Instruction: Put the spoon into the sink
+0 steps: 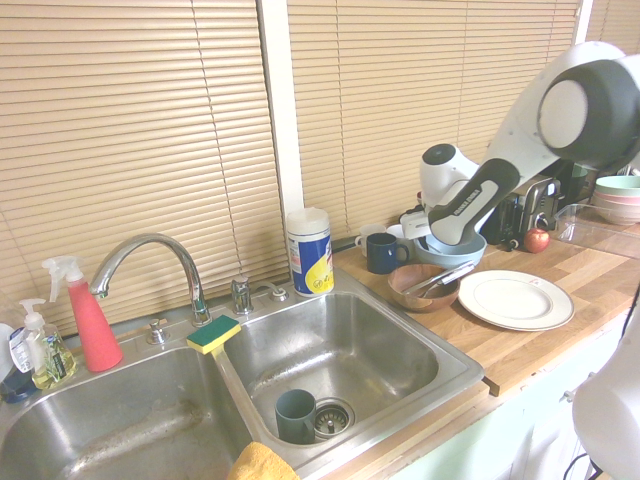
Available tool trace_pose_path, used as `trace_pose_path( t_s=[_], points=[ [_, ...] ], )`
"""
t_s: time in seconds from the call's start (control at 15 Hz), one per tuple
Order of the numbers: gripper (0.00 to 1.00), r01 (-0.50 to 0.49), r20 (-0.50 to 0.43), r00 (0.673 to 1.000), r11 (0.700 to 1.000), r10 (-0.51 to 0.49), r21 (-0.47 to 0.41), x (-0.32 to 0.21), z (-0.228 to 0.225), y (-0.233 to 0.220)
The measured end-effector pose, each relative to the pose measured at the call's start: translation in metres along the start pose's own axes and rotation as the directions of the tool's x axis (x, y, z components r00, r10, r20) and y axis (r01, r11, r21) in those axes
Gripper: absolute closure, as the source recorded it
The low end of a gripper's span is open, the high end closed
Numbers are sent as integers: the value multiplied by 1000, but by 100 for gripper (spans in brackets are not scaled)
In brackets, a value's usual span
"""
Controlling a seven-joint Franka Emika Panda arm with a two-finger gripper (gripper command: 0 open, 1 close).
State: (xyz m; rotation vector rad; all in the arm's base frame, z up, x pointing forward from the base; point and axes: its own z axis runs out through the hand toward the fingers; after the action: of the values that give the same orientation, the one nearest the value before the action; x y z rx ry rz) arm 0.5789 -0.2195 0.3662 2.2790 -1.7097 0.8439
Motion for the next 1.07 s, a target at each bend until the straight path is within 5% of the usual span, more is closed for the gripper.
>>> trace_pose_path(
  t_s=[1.07],
  points=[
    [100,27,-28,999,999,-28,-41,22,38,-12]
  ],
)
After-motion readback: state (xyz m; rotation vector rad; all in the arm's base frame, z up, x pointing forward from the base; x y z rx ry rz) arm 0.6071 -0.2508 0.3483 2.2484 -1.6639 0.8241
